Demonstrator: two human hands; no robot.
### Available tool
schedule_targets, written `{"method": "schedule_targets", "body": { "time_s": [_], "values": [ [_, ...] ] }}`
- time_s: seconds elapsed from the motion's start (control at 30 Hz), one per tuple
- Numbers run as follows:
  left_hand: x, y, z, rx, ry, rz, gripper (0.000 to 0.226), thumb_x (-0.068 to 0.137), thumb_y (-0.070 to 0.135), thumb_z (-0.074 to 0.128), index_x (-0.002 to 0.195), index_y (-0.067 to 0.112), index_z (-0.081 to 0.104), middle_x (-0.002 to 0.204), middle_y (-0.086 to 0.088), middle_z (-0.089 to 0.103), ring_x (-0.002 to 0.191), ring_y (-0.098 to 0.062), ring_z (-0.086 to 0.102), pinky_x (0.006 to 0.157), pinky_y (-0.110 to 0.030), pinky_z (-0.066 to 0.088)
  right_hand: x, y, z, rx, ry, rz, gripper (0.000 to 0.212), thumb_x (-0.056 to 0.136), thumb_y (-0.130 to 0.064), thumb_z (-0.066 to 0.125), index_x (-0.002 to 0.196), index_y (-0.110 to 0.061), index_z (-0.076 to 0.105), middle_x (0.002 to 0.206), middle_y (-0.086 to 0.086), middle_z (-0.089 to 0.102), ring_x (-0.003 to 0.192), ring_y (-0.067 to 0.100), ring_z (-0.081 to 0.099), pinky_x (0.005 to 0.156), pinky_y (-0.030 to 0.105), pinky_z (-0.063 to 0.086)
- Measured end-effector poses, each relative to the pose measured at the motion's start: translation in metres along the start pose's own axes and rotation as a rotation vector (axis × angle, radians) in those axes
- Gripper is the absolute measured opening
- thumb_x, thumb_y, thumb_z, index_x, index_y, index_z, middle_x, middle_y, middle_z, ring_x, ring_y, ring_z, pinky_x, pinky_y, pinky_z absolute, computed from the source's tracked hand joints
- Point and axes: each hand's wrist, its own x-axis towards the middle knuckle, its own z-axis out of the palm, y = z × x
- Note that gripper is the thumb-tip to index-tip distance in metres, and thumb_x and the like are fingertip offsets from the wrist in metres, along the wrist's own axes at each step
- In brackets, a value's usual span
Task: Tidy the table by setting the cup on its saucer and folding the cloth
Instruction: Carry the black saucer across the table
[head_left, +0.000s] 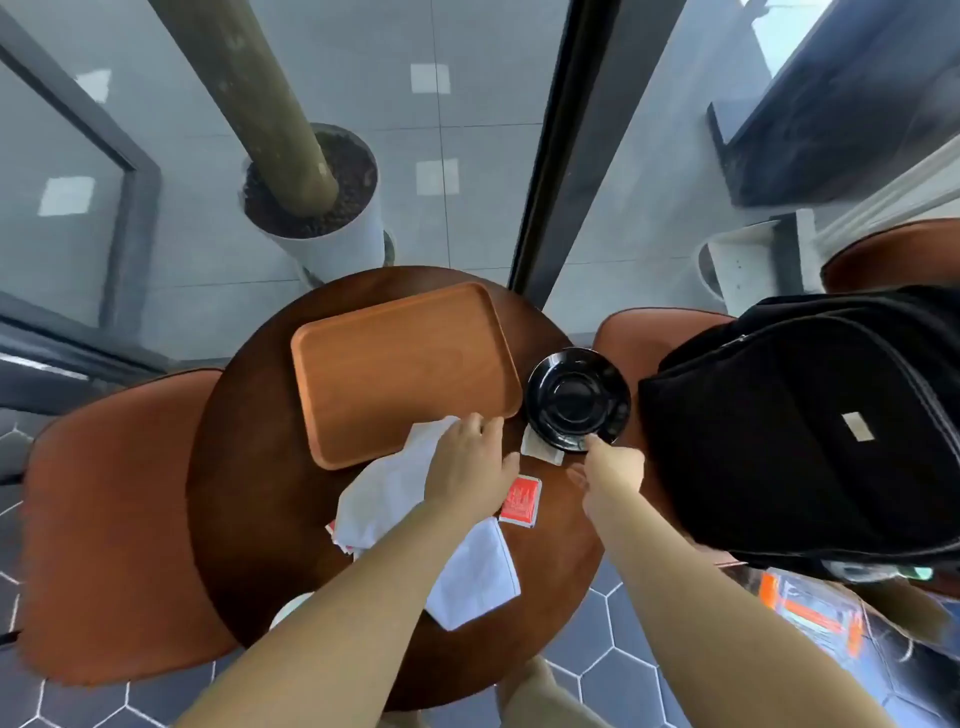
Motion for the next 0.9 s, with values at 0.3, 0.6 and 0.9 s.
{"method": "schedule_targets", "body": {
  "time_s": [0.3,0.6,0.9],
  "values": [
    [0.062,0.045,0.004,-0.338,0.006,-0.263,0.038,0.102,0.027,0.047,0.131,0.004,0.055,0.128,-0.014,0.059,0.116,-0.031,0.058,0.09,-0.038,0.046,0.04,-0.005,-0.01,-0.136,-0.06,-0.132,0.018,0.097,-0.021,0.061,0.11,-0.008,0.061,0.088,0.004,0.068,0.074,0.026,0.073,0.079,0.044,0.063],
    [0.086,0.05,0.017,-0.357,0.056,-0.342,0.037,0.1,0.018,0.053,0.133,0.003,0.058,0.131,-0.016,0.059,0.118,-0.032,0.058,0.094,-0.038,0.048,0.055,-0.007,-0.023,-0.103,-0.132,-0.172,0.016,0.097,-0.006,0.061,0.09,-0.02,0.064,0.093,0.002,0.071,0.066,0.019,0.076,0.065,0.03,0.063],
    [0.084,0.044,0.012,-0.564,0.1,-0.418,0.036,0.098,0.019,0.061,0.132,0.008,0.062,0.134,-0.01,0.064,0.124,-0.03,0.059,0.102,-0.039,0.048,0.048,-0.012,-0.035,-0.052,-0.186,-0.215,0.012,0.097,-0.005,0.062,0.097,-0.015,0.069,0.09,0.003,0.075,0.065,0.012,0.076,0.071,0.037,0.065]
  ]
}}
